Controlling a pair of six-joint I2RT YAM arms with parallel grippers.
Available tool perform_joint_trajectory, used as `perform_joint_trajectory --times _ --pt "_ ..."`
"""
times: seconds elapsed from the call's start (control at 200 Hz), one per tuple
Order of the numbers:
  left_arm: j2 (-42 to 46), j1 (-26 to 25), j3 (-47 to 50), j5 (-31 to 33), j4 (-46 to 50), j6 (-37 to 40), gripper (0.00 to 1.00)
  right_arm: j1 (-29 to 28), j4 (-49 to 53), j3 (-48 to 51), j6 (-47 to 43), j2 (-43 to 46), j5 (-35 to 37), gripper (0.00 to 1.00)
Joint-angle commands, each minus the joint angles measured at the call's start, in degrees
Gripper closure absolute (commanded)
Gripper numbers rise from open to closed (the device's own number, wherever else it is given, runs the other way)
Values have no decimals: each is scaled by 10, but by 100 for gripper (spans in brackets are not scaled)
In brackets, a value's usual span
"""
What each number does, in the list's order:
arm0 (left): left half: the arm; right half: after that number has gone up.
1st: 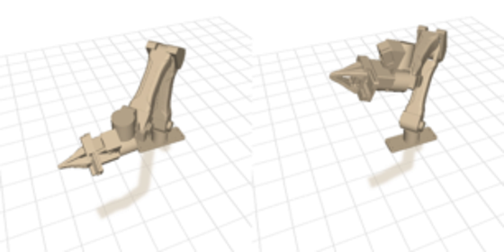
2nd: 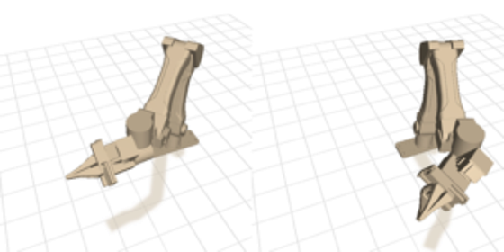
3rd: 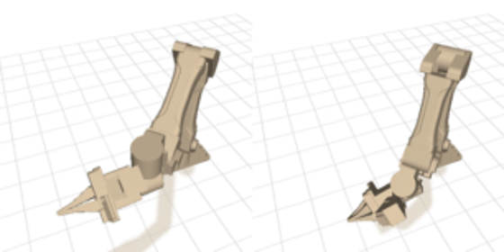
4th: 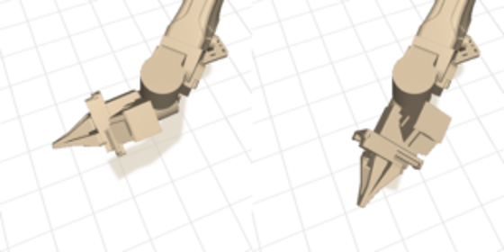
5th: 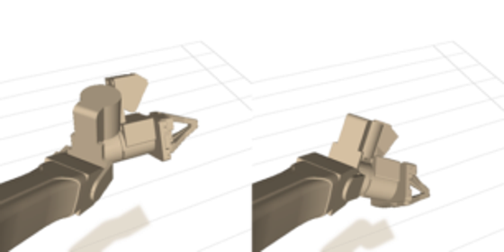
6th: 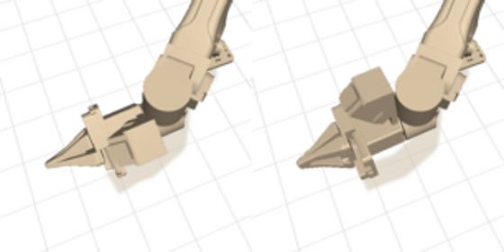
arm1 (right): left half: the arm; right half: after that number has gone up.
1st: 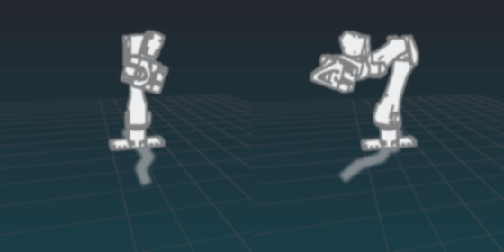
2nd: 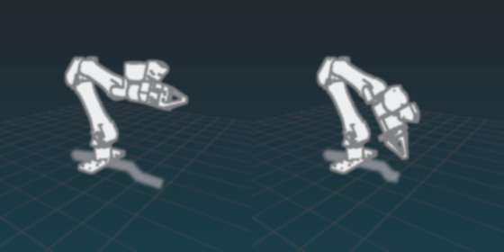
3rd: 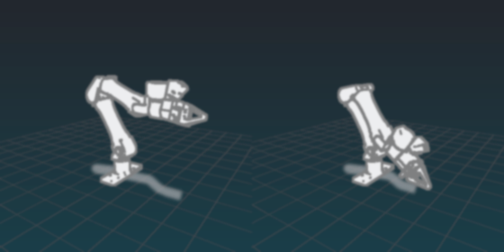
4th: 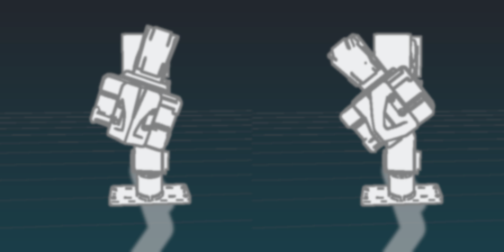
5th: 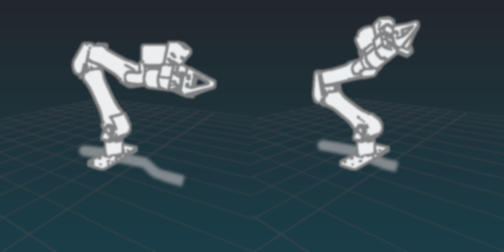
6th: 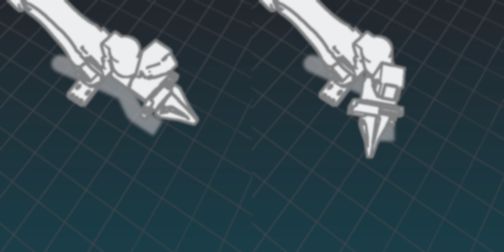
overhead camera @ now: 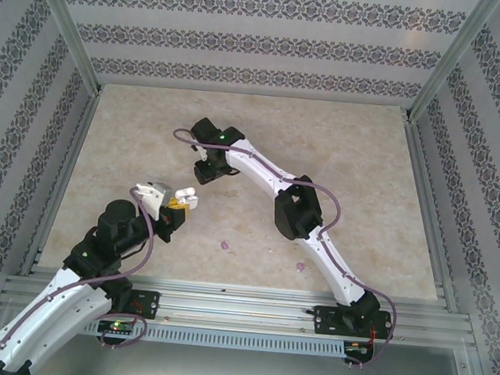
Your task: Insert the wireless bluetooth earbuds into the charging case
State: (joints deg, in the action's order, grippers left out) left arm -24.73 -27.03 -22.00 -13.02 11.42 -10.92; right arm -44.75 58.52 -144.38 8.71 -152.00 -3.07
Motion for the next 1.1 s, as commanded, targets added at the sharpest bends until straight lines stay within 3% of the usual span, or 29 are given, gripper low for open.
perform_joint_trajectory --times 0.0,0.375,0.829,1.094 --pt "-5 -4 -4 -4 -21 -2 100 1 2 -13 -17 -23 6 52" --pt "0 -4 -5 -5 -23 -12 100 4 -20 51 -8 21 -4 81" --pt "-65 -4 6 -30 -112 -41 100 43 -274 590 209 320 -235 84" --pt "-129 -4 -8 -54 -163 -45 100 58 -356 725 294 374 -307 84"
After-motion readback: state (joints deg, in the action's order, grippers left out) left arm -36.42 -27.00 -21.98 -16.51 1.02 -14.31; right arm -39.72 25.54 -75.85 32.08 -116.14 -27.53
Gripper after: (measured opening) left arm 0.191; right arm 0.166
